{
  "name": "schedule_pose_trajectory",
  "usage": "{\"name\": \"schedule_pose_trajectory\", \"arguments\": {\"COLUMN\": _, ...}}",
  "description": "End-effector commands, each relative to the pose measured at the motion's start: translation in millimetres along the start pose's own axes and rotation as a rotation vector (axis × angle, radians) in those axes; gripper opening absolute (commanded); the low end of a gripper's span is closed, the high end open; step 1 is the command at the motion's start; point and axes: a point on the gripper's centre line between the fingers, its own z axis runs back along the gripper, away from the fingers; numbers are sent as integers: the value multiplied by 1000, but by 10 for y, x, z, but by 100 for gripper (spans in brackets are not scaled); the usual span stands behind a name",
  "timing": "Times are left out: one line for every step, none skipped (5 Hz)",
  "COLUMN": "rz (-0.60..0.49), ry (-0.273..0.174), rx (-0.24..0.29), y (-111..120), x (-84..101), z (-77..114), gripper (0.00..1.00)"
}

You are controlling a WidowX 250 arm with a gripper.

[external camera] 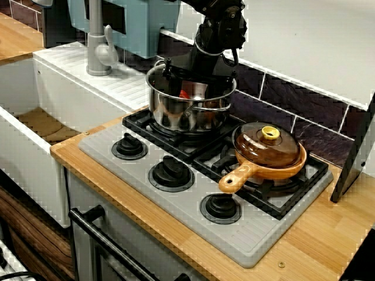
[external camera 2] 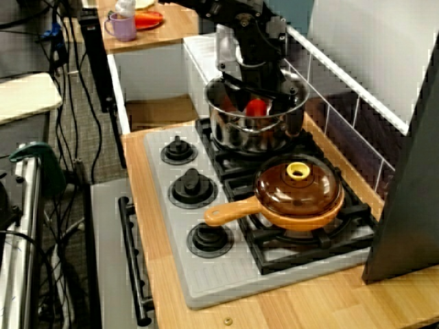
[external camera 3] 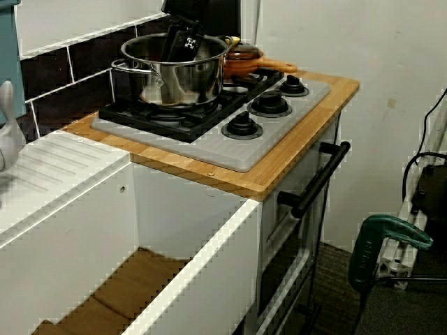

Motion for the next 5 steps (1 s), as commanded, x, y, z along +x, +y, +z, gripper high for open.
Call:
{"name": "schedule_pose_trajectory", "arguments": {"rz": 2, "ry": -23, "rx": -39, "y": 85, "x": -114, "z": 217, "gripper": 100}}
{"name": "schedule_pose_trajectory", "arguments": {"rz": -3, "ry": -23, "rx": -37, "y": 97, "x": -101, "z": 177, "gripper": 100}}
{"name": "schedule_pose_trajectory", "arguments": {"rz": -7, "ry": -18, "rx": -41, "y": 138, "x": -115, "z": 87, "gripper": 100}}
{"name": "schedule_pose_trajectory", "arguments": {"rz": 3, "ry": -25, "rx": -41, "y": 179, "x": -120, "z": 62, "gripper": 0}}
{"name": "schedule_pose_trajectory", "arguments": {"rz": 2, "ry": -25, "rx": -58, "y": 204, "x": -96, "z": 77, "gripper": 0}}
